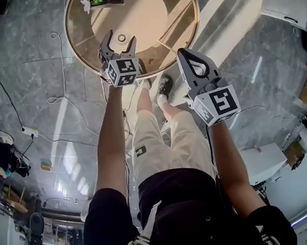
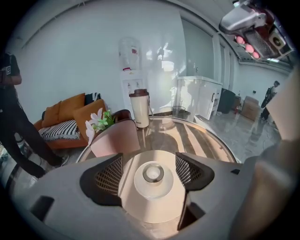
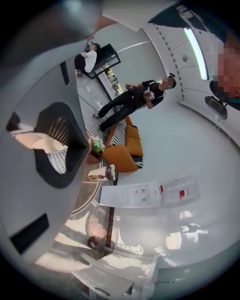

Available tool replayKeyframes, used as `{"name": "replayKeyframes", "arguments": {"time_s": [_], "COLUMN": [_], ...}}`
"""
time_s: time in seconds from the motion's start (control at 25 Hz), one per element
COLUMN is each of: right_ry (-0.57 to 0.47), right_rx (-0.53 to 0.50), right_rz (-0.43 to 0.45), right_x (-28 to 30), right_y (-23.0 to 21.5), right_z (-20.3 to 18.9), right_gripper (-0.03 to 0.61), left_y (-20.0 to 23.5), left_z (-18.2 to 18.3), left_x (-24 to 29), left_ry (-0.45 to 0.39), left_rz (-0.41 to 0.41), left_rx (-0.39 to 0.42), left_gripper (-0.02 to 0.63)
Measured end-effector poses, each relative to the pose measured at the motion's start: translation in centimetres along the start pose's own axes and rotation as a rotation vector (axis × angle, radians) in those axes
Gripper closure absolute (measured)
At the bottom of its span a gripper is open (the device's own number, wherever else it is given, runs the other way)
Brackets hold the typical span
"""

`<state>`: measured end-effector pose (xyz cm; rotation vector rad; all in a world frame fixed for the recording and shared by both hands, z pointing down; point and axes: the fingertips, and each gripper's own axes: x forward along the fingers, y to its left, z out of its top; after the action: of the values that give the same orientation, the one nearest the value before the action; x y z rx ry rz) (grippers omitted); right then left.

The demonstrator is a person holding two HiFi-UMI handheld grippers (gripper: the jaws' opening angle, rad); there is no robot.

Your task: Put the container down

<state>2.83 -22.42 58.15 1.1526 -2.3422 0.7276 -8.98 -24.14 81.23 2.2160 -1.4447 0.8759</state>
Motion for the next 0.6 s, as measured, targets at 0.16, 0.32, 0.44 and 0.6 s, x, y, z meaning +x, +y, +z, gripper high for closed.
{"name": "replayKeyframes", "arguments": {"time_s": [0.16, 0.32, 0.44, 0.6], "right_ry": [-0.011, -0.037, -0.07, -0.124], "right_rx": [-0.003, -0.003, -0.011, -0.028], "right_rz": [-0.014, -0.018, -0.015, -0.018], "right_x": [-2.2, -4.4, -6.5, -10.1], "right_y": [0.5, 1.0, 1.7, 3.6], "right_z": [-0.1, -0.5, -0.8, -0.6], "right_gripper": [0.575, 0.575, 0.575, 0.575], "left_y": [0.0, -0.8, -1.9, -3.3], "left_z": [1.9, 3.1, 3.9, 4.9], "left_x": [-2.9, -5.9, -8.7, -13.3], "left_ry": [-0.05, -0.085, -0.114, -0.15], "left_rz": [0.019, 0.034, 0.044, 0.052], "left_rx": [-0.011, -0.012, -0.015, -0.018], "left_gripper": [0.261, 0.261, 0.261, 0.262]}}
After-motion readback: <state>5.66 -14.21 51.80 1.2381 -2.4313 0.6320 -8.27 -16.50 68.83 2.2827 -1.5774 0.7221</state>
